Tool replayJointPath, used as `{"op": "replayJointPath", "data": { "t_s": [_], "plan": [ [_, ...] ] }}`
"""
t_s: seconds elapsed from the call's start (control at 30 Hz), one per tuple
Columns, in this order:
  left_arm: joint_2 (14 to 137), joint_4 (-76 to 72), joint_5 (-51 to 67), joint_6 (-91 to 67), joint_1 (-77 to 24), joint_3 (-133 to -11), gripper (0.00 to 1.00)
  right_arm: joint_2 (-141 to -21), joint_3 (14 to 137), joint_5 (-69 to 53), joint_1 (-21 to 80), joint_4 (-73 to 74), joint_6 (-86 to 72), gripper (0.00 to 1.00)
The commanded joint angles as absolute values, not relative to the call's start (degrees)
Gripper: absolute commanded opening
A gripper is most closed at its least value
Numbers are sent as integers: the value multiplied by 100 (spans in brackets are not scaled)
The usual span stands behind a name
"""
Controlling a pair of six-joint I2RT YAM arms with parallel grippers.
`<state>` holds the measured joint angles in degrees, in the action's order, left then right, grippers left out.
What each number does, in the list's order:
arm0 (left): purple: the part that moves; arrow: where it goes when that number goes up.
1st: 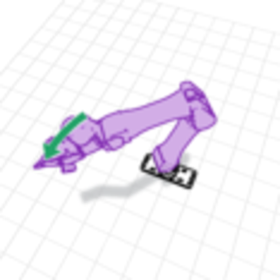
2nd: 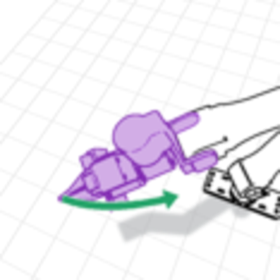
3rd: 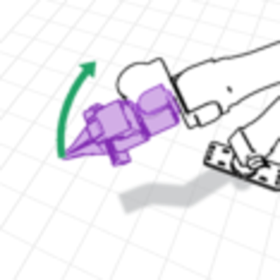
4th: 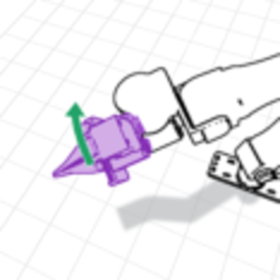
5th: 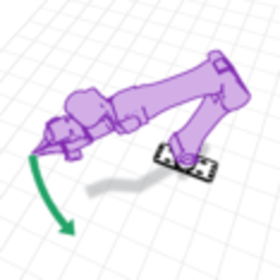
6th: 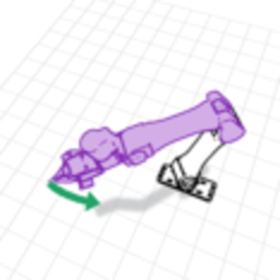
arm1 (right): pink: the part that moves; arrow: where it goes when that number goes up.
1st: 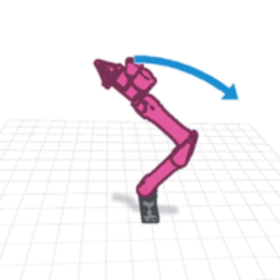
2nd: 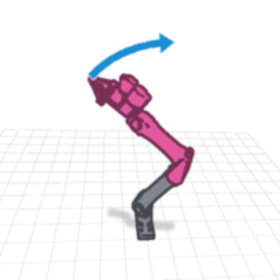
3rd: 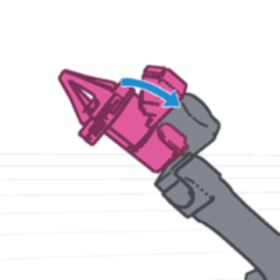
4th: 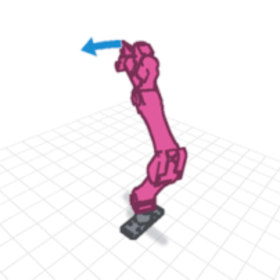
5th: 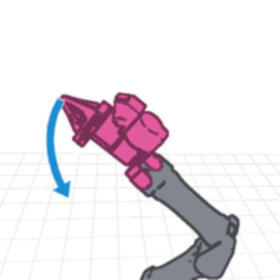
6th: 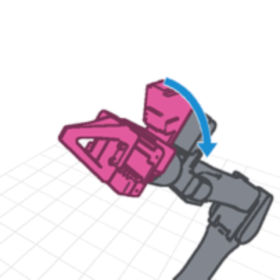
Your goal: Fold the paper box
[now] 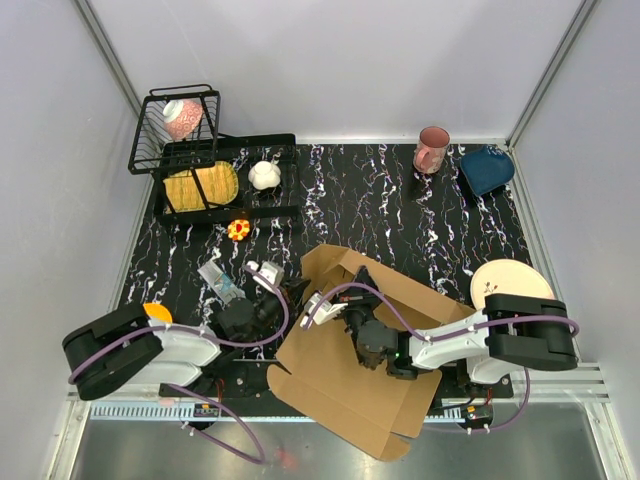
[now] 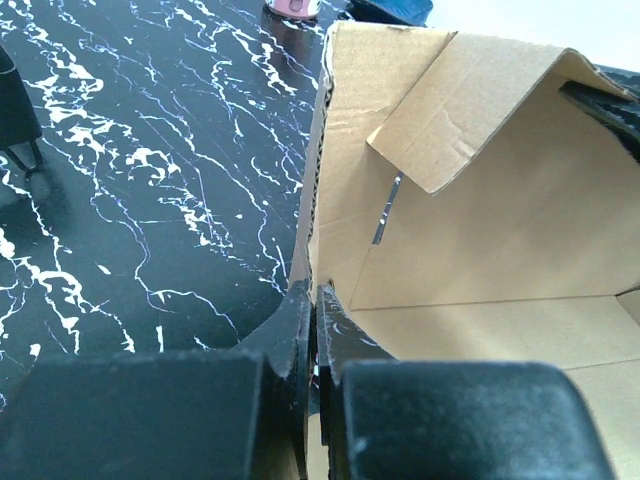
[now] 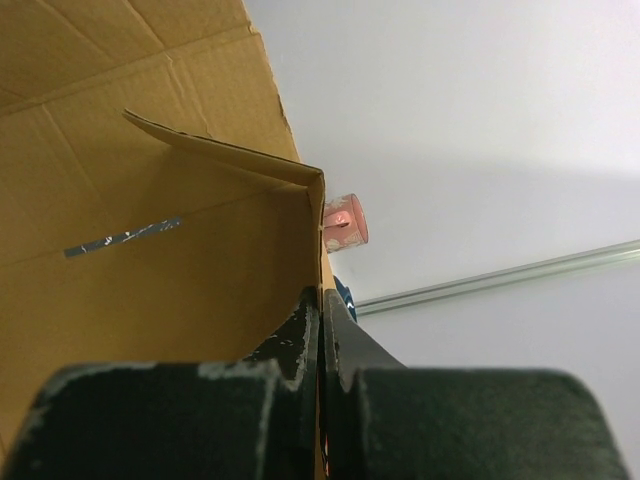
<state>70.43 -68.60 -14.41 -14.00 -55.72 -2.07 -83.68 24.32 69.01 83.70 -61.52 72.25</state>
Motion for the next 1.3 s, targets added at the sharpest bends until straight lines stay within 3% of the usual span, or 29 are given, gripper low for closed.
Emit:
{"op": "replayJointPath", "data": {
  "t_s": [0.0, 0.23, 0.43, 0.73, 1.27],
  "plan": [
    [6357, -7938, -1055, -1538, -5748, -193, 0, -8569, 2479, 6996, 8411, -6582, 7127, 0],
    [5029, -6453, -984, -1704, -5783, -422, 0, -8631, 2479, 7031, 8411, -6855, 7391, 0],
    [4869, -6477, -1151, -2083, -6011, -281, 0, -8903, 2522, 7084, 8402, -7312, 7699, 0],
    [6142, -7672, -1854, -2206, -6969, -237, 0, -9062, 2610, 7084, 8411, -7436, 7796, 0],
    [8585, -9545, -2478, -2549, -7400, -430, 0, -8859, 2514, 7269, 8508, -7453, 7770, 1]
  ]
}}
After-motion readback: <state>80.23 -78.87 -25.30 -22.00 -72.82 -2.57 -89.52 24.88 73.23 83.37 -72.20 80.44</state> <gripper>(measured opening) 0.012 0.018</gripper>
